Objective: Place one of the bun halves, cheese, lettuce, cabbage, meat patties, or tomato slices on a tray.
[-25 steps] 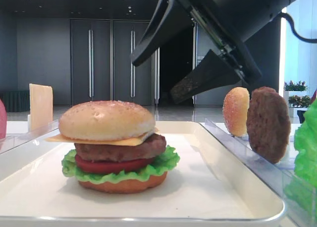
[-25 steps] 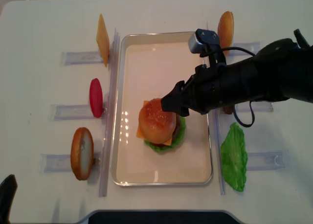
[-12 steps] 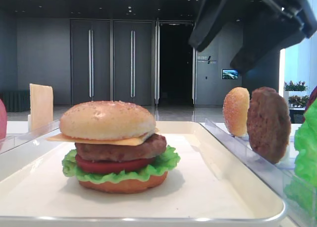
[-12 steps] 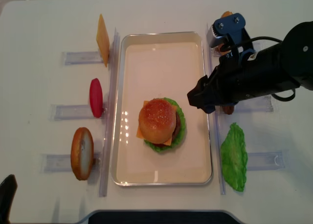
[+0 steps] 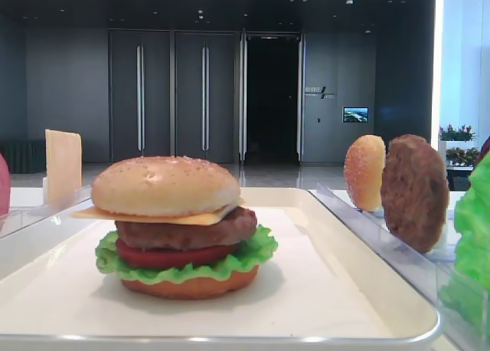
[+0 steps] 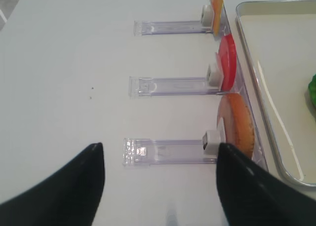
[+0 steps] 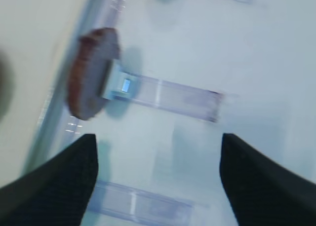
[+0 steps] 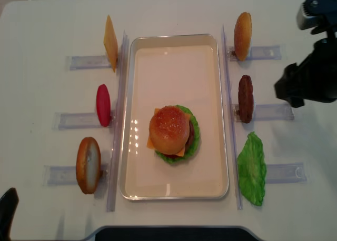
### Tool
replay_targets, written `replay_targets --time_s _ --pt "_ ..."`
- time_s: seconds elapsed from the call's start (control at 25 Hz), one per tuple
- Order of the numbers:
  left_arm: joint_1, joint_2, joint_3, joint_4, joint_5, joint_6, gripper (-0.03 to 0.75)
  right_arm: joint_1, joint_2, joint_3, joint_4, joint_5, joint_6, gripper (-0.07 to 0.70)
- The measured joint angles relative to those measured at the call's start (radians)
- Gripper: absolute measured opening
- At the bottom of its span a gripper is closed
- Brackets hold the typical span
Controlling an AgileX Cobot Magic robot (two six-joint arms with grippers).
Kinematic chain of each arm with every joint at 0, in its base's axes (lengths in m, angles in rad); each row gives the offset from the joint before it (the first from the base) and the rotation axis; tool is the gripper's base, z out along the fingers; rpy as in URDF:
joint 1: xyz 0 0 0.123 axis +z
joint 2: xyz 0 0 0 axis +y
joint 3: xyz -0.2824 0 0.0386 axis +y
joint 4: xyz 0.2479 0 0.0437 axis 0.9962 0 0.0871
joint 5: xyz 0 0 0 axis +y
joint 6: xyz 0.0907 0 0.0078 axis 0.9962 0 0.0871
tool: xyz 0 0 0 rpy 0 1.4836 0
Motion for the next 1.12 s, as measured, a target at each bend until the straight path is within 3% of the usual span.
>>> replay_targets --time_s 0.2,0.4,0.84,1.12 --pt "0.0 0.0 0.0 0.0 0.0 0.0 0.534 -0.166 -0.061 0.0 -0.131 0.121 0.071 0.521" --pt "0.0 0.0 0.0 0.0 0.0 0.0 0.534 -0.246 -0.105 0.0 -0.193 0.176 0.105 0.521" --pt "0.0 0.0 0.0 0.0 0.0 0.0 0.534 -0.257 -0.152 0.006 -0.277 0.306 0.162 0.521" --pt "0.0 0.0 0.0 0.0 0.0 0.0 0.534 -0.259 -0.427 0.131 -0.245 0.322 0.17 0.521"
